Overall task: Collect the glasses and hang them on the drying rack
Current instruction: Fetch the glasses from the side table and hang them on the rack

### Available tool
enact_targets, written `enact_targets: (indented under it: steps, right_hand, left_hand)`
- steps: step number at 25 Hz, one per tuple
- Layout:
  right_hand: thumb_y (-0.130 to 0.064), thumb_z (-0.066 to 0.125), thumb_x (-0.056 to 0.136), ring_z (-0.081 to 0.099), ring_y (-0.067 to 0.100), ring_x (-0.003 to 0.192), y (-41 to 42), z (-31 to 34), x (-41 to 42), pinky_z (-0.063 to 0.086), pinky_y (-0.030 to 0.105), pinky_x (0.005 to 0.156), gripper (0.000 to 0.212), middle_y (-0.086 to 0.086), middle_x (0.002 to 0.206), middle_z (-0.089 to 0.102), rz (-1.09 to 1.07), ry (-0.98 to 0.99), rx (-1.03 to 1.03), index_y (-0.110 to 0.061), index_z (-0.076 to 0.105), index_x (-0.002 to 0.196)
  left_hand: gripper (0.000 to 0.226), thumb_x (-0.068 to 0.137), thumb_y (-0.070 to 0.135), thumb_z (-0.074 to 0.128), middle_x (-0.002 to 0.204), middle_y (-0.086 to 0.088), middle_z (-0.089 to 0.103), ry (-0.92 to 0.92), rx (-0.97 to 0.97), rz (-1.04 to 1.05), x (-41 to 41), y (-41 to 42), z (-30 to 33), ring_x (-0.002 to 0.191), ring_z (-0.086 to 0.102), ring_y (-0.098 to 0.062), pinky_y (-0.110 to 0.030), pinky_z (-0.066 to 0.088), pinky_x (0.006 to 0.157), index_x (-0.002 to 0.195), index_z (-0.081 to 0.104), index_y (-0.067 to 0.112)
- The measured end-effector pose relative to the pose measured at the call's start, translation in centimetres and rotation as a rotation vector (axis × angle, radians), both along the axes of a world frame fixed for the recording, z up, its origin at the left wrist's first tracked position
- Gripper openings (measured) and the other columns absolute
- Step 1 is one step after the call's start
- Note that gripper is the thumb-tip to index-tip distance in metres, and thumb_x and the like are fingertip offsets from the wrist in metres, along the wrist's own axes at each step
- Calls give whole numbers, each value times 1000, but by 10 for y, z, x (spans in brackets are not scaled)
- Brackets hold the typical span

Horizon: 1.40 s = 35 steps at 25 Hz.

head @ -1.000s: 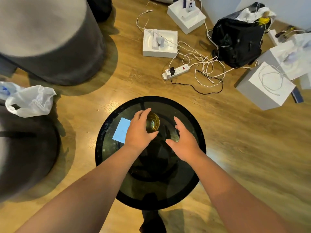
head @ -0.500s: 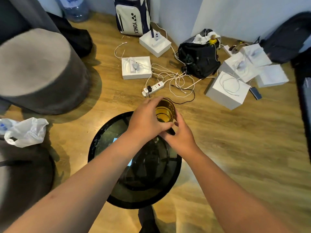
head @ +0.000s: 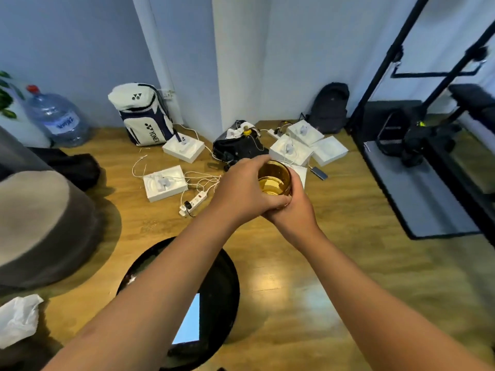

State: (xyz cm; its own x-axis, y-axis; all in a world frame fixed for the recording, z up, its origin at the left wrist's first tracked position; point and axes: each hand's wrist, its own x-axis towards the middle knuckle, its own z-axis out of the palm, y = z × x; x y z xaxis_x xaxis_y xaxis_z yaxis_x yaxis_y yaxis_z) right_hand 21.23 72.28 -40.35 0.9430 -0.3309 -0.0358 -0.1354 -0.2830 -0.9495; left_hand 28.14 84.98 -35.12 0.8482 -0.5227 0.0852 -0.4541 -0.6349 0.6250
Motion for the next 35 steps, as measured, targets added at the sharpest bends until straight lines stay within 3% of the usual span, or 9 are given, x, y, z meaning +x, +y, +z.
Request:
enact_targets:
  steps: [3,8,12,16,20,23,25,29,35]
  right_hand:
    - [-16,95,71,56,14,129,-42,44,-41,56,36,101,97,-9,139,57,-63,-75,-15,-32,41,149]
    - [-41,94,68,60,11,125,-128,120,-154,59,40,99,91,-11,135,62,-238,-197,-62,-36,45,145]
    - [-48,96,66,61,6,121,-195,167,-252,57,32,97,93,-14,131,63,-343,-220,-146,-38,45,143]
    - [-45,93,71,57,5,118,-262,204,-365,53,21,93,87,-22,125,56,-490,-242,-167,-36,43,141]
    - [-52,94,67,55,8,123,-317,229,-462,53,23,95,98,-17,133,55,-639,-244,-196,-37,39,147]
    - [-51,94,67,57,4,119,-355,247,-530,50,15,86,94,-23,129,55,-756,-253,-208,-40,41,143]
    - [-51,95,67,56,1,115,-380,256,-569,46,12,82,92,-24,126,55,-847,-264,-212,-40,42,141]
    - [-49,96,66,59,4,115,-427,262,-640,47,13,81,91,-17,127,60,-1027,-265,-184,-35,45,140]
    - [-49,95,66,58,13,117,-507,274,-749,49,25,88,92,-12,127,58,-1299,-196,-225,-33,45,142]
  left_hand:
    - [119,63,66,89,156,6,48,47,-70,-93,-34,-43,46,139,49,-16,-31,46,103,161,29,36]
    - [119,71,62,87,167,11,32,143,-286,-273,-148,-115,112,148,35,-9,-25,37,109,163,13,44]
    - [106,80,57,82,167,14,32,152,-355,-362,-234,-187,143,138,32,3,-11,33,99,163,19,41]
    - [103,78,72,73,164,11,38,178,-356,-506,-311,-262,168,147,40,-12,-35,43,106,161,17,49]
    - [110,69,87,67,163,13,39,199,-306,-612,-367,-314,175,145,43,-12,-36,44,106,160,15,53]
    - [108,68,95,57,159,17,41,232,-300,-735,-416,-365,183,142,44,-7,-44,45,112,159,16,55]
    - [97,77,93,49,158,16,43,292,-326,-827,-451,-406,195,140,46,-6,-39,44,113,160,19,53]
    - [64,99,65,39,158,11,44,403,-346,-958,-511,-485,205,141,41,-1,-6,32,97,160,29,47]
    - [65,96,72,36,161,16,41,506,-314,-1146,-590,-605,205,147,36,-2,-21,28,111,156,37,48]
